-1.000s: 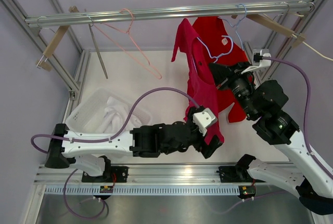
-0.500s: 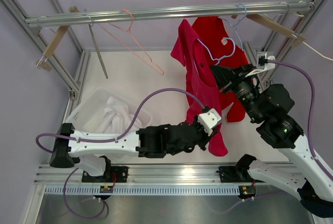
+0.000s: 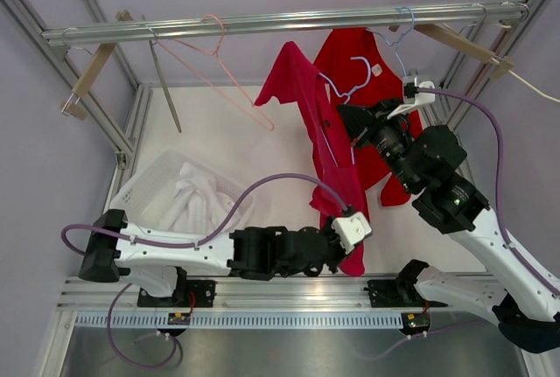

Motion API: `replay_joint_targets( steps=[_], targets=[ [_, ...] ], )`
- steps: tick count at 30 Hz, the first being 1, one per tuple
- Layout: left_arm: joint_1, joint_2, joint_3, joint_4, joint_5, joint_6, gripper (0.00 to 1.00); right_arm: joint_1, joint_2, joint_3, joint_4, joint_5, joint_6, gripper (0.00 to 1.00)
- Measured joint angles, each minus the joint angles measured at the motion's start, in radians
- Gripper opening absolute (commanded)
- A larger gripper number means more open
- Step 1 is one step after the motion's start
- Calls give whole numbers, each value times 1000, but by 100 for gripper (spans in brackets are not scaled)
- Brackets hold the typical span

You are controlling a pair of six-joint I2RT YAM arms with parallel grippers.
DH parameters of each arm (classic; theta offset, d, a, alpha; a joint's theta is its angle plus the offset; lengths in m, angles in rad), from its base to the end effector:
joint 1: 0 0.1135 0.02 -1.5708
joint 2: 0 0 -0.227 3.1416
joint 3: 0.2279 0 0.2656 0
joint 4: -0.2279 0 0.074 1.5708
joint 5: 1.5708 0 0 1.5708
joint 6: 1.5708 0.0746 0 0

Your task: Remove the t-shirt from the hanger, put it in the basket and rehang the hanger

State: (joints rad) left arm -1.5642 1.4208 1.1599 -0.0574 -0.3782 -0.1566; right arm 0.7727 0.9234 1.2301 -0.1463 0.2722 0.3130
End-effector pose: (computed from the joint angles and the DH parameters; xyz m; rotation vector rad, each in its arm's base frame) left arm 0.0301 -0.3875 0.2843 1.0465 1.6462 -0.8185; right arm 0.1970 0.1641 0.4532 -0.1021 1.4502 0.7027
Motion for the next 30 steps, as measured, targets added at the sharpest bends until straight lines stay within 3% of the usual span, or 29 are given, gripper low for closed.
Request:
replay_joint_targets(
  steps=[5,12,19,24,30],
  targets=[
    [-66,-16,-51,23,33,-9,0,2,76,66,35,36,-42,0],
    [-74,18,-100,100,88,-75,0,-13,163,80,163,101,-40,0],
    [-78,73,-101,128,91,-80,0,-125,217,97,131,-13,37,0],
    [-102,-15,-145,38,13,-65,0,-159,121,89,72,-106,48,0],
    [-117,-188,-152,-65,-151,1,0,-166,-157,10,53,-241,75,0]
  ],
)
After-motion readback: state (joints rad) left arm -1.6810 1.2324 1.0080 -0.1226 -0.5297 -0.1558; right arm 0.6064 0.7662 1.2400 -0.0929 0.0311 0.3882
